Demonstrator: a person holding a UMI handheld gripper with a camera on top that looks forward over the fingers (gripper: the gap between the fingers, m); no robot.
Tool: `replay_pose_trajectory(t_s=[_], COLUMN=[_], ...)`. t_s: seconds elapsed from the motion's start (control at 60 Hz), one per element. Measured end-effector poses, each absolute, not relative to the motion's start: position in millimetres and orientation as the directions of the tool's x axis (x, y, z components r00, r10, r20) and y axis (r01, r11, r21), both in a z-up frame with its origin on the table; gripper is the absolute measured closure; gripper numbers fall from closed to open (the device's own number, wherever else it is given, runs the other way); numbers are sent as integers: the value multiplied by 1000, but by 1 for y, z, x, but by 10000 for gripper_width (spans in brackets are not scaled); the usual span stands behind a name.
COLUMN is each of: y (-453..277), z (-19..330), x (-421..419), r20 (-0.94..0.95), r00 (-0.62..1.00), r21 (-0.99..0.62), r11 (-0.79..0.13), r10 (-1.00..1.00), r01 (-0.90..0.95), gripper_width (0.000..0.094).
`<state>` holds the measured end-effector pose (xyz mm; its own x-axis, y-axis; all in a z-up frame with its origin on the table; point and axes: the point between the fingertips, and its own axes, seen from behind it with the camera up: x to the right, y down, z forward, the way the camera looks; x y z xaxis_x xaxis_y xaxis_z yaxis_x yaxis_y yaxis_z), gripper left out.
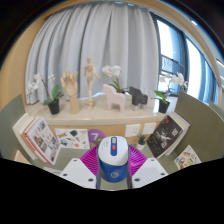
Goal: Arrange mouse
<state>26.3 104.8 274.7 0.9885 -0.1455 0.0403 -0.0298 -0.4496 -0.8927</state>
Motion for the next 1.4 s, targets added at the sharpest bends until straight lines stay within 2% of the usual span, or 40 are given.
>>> replay_pose_trajectory(t_s=[0.067,0.183,0.267,0.483,0.567,0.717,0.75,0.817,0.9,0.983,1.033,1.1,1.267,1.4], y=[101,98,96,74,66,55,60,60,58,57,61,63,54,25], z=[290,273,225,55,21,-13,-9,-11,-13,-1,23,60,168,235], x=[-28,-119,-173,-245,-253,-255,-255,-255,-256,-249,-242,-236,-208,-174], r20=[16,-26,-40,-37,-28,-31,-31,-16,-33,-33,-22,-20,-44,-72], r00=[993,998,999,999,999,1000,1000,1000,999,999,999,999,997,992], r21=[-901,-893,-859,-704,-674,-636,-661,-667,-645,-630,-660,-694,-782,-824], r11=[-432,-447,-510,-711,-739,-771,-750,-745,-764,-775,-750,-719,-618,-554], r10=[-113,-49,-11,40,34,6,4,15,8,-22,-32,-38,-70,-102], r01=[-34,-45,-40,2,6,-15,-17,1,-15,-38,-39,-41,-78,-117], gripper_width=[582,584,584,585,585,577,568,494,432,292,211,150,143,136])
